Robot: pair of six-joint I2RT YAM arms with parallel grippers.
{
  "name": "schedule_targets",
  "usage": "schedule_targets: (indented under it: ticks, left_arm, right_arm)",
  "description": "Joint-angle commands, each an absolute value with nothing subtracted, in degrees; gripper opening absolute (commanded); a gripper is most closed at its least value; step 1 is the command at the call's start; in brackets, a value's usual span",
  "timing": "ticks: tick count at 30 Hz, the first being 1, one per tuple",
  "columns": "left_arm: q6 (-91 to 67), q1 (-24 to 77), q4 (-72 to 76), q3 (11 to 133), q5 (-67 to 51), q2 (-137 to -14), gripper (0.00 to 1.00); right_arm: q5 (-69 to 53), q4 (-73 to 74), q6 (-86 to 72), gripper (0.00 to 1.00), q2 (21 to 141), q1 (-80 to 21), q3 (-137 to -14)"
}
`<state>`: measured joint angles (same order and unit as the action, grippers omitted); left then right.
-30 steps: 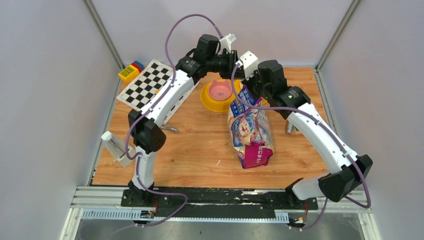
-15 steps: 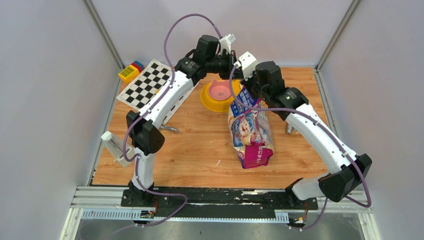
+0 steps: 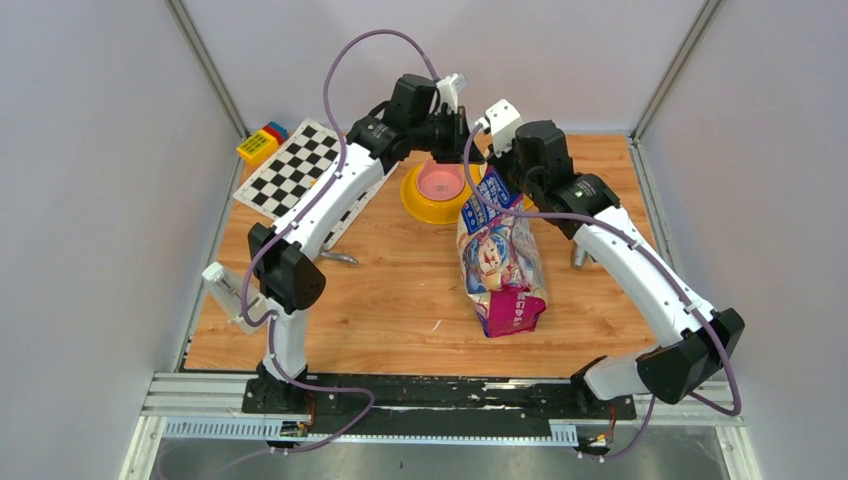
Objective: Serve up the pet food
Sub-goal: Open the pet food bag at the center of the board.
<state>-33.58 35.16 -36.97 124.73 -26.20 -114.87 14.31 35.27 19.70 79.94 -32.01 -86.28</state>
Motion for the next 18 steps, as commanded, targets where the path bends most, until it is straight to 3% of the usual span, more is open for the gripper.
schedule_targets:
  ticks: [1, 4, 6, 9, 11, 13, 18]
  left_arm:
    - [-31.52, 34.70, -39.72, 124.25, -25.63, -111.46, 0.00]
    - [-32.12, 34.71, -38.79, 124.40, -26.67, -111.51, 0.00]
    - [-32.38, 34.70, -38.39, 124.46, -27.59, -111.56, 0.06]
    - [-33.53, 34.71, -36.66, 124.16, -29.73, -111.54, 0.38]
    - [-34.55, 34.79, -35.49, 124.16, -31.59, -111.65, 0.53]
    - [-35.13, 34.87, -34.97, 124.45, -32.41, -111.82, 0.62]
    - [-36.18, 34.93, -34.43, 124.84, -33.09, -112.25, 0.72]
  right_arm:
    - [11.99, 33.99, 17.58, 0.00, 78.01, -30.50, -89.08]
    - [9.11, 35.59, 15.96, 0.00, 78.68, -30.45, -90.01]
    - [7.95, 35.86, 15.35, 0.00, 78.99, -30.35, -90.18]
    - [4.39, 37.20, 12.94, 0.00, 79.70, -29.96, -90.93]
    - [1.92, 38.16, 11.44, 0.00, 80.44, -29.56, -91.55]
    - [0.92, 38.65, 10.79, 0.00, 81.13, -29.36, -91.78]
    - [2.17, 38.59, 10.86, 0.00, 81.64, -29.36, -91.41]
